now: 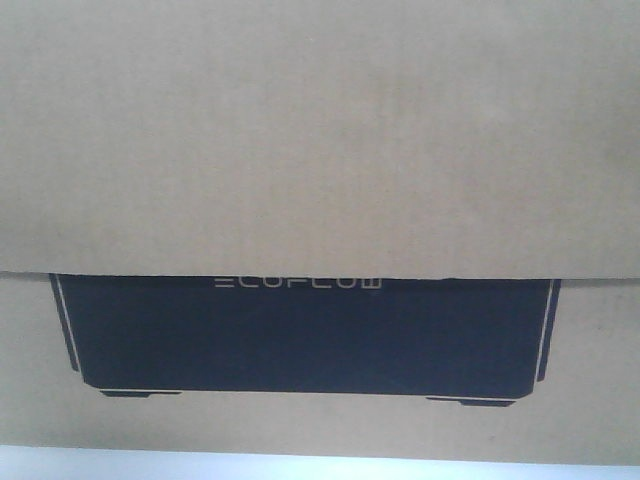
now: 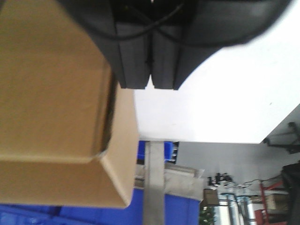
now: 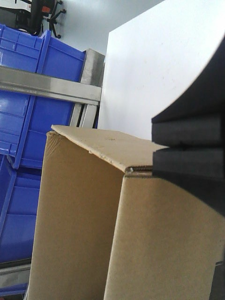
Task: Grab box from left shelf to table start
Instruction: 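Open both grippers and withdraw them from the box walls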
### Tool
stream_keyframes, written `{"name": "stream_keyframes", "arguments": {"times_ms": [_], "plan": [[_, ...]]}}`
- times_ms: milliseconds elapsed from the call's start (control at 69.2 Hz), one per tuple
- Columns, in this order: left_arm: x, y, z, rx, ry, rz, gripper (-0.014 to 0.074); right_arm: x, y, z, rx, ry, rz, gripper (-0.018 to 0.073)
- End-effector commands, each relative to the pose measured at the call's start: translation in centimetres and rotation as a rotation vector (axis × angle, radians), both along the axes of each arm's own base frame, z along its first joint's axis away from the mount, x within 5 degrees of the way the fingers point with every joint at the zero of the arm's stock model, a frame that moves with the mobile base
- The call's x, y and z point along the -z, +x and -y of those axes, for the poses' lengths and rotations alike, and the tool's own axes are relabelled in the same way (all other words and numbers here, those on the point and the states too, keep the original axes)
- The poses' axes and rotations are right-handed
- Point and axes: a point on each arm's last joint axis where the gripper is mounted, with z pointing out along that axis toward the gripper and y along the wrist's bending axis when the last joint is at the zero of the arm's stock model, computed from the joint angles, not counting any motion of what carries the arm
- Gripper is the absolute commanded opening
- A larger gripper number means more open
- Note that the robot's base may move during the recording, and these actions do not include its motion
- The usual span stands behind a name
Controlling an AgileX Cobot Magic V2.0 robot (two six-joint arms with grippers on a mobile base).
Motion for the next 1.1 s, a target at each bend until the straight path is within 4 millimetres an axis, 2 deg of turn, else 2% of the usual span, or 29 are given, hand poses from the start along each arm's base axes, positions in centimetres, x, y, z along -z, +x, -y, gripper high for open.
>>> {"name": "stream_keyframes", "arguments": {"times_ms": [0,87,116,997,1083], "plan": [[0.9,0.4,0.0,-0.010,-0.025,0.152,-0.0093,-1.5,0.0,0.1,0.016,-0.001,0.099,0.0020],[2.9,0.9,0.0,-0.012,-0.026,0.162,-0.0093,-1.5,0.0,0.1,0.016,-0.001,0.099,0.0020],[3.3,0.9,0.0,-0.011,-0.021,0.100,-0.0093,-1.5,0.0,0.1,0.016,-0.001,0.099,0.0020],[3.2,0.9,0.0,-0.011,-0.023,0.115,-0.0093,-1.5,0.0,0.1,0.017,-0.001,0.104,0.0020],[3.2,0.9,0.0,-0.011,-0.023,0.115,-0.0093,-1.0,0.3,0.5,0.055,-0.082,0.101,0.0020]]}}
